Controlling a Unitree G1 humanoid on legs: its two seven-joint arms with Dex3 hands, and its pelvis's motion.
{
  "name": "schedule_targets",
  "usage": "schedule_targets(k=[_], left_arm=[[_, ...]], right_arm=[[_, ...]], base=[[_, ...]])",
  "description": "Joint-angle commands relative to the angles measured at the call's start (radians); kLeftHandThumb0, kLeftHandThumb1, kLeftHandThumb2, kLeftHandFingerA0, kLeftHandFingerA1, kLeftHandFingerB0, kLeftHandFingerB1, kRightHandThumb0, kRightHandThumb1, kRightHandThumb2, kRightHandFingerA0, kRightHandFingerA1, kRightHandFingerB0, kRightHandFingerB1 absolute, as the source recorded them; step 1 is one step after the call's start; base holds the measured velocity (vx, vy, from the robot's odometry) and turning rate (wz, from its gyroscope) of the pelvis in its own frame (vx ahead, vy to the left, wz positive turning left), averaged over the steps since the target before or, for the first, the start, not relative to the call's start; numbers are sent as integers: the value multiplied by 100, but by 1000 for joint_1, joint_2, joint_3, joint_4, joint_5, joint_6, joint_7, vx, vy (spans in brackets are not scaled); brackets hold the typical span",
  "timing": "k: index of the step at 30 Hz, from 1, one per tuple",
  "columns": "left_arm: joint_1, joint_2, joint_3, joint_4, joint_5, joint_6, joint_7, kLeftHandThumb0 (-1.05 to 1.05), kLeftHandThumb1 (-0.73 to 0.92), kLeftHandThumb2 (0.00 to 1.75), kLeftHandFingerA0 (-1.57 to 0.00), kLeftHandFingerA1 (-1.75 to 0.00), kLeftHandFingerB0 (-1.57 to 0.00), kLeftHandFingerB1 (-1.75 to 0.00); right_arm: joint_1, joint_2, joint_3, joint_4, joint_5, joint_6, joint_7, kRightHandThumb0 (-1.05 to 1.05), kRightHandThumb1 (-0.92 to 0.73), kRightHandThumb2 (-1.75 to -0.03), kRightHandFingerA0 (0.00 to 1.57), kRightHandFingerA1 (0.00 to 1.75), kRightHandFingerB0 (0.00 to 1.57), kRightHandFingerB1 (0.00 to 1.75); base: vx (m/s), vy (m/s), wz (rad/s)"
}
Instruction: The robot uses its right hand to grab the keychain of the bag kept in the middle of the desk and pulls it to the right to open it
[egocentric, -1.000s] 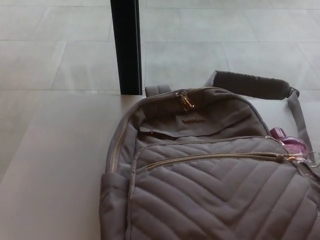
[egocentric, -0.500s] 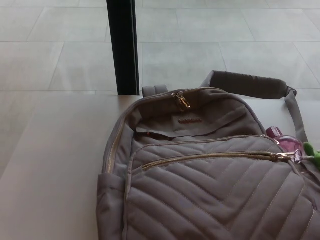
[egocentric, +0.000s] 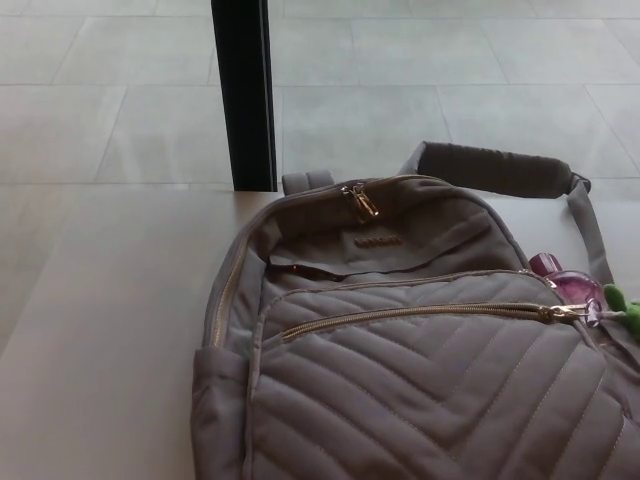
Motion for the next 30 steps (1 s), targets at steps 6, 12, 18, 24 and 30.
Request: schedule_targets(k=[6,12,18,24,30], left_arm=[[-16,16,32,13,-19,33,-1,-85,87,66,-74,-58,-57,-42],[-20,35,-11,-2,26,34,4,-76,92,68,-73,-57,-54,-40],[-35,37,-20,6,27,61,-1,-76,90,67,-72,-57,-53,-39],[-33,42,-17,2,18,72,-10,-77,91,67,-69,-56,-48,-38],[-30,47,-22,-6,17,78,-17,-70,84,66,-69,-53,-42,-38]], right_arm=[[-55,125,-178,573,285,190,-7,-51,-56,-58,59,82,5,31],[-7,141,-173,639,335,177,99,-56,-48,-79,31,65,4,34],[15,98,-74,721,326,37,263,-57,-60,-58,31,64,14,37],[-2,84,40,744,300,-57,289,-64,-61,-59,37,61,24,36],[-16,63,87,795,348,-124,313,-60,-59,-59,74,64,45,36]], base=[[0,0,0],[0,0,0],[0,0,0],[0,0,0],[0,0,0]])
